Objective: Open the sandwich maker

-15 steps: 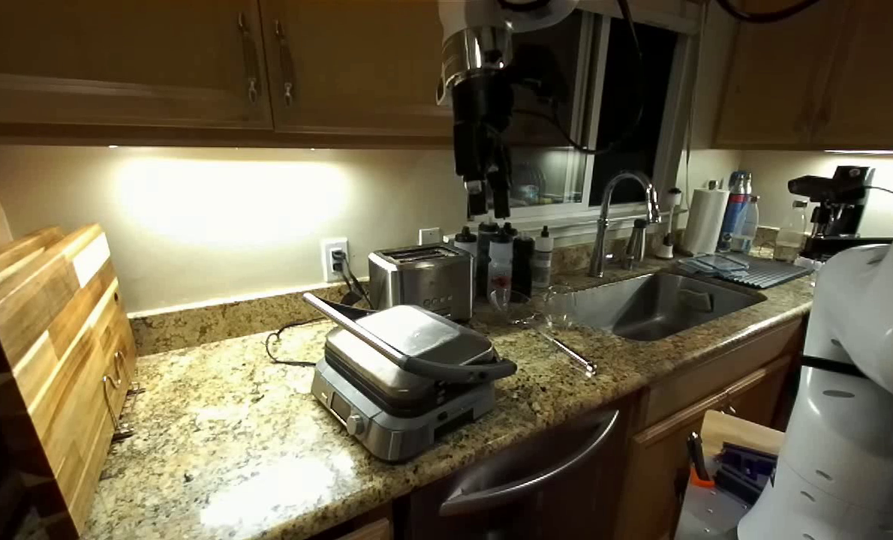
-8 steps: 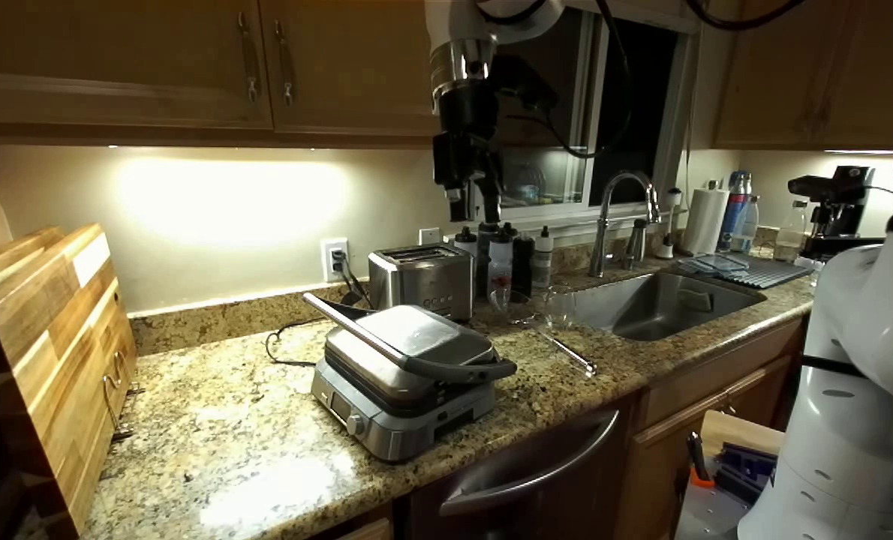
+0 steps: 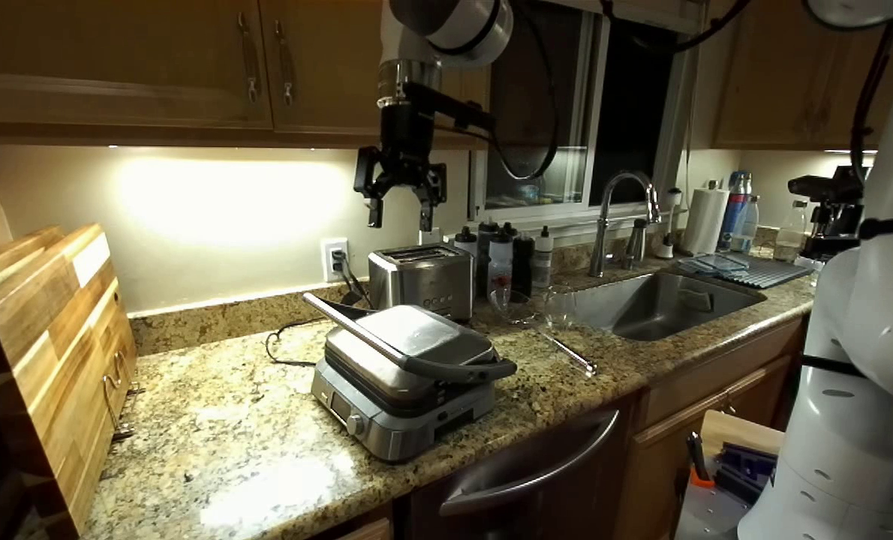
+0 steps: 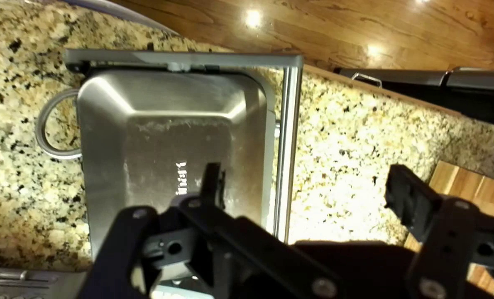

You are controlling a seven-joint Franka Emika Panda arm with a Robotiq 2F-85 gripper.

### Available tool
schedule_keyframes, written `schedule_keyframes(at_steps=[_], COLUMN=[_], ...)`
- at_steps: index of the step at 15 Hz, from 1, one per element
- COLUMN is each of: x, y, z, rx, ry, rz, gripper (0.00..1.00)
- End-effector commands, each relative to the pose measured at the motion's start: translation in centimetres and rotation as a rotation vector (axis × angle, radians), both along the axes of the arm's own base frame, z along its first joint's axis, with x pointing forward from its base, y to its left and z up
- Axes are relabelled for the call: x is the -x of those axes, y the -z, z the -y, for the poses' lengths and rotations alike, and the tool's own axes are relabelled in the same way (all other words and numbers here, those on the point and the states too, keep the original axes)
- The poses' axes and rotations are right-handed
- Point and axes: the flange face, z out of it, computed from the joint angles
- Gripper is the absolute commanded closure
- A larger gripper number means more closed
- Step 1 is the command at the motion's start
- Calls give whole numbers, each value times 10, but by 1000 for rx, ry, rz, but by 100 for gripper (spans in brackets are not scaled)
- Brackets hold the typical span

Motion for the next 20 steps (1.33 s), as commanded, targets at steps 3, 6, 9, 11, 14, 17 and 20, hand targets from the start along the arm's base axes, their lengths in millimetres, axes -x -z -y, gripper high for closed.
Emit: schedule_keyframes(at_steps=[3,6,9,11,14,17,20], x=[-37,-46,-52,-56,-63,-61,-62], y=[12,25,43,56,74,82,83], z=[-26,-38,-51,-58,-64,-61,-60], rx=[79,119,149,155,156,140,140], ry=[44,10,-40,-53,-56,-71,-70], rz=[151,177,172,169,159,127,126], gripper=[0,0,0,0,0,0,0])
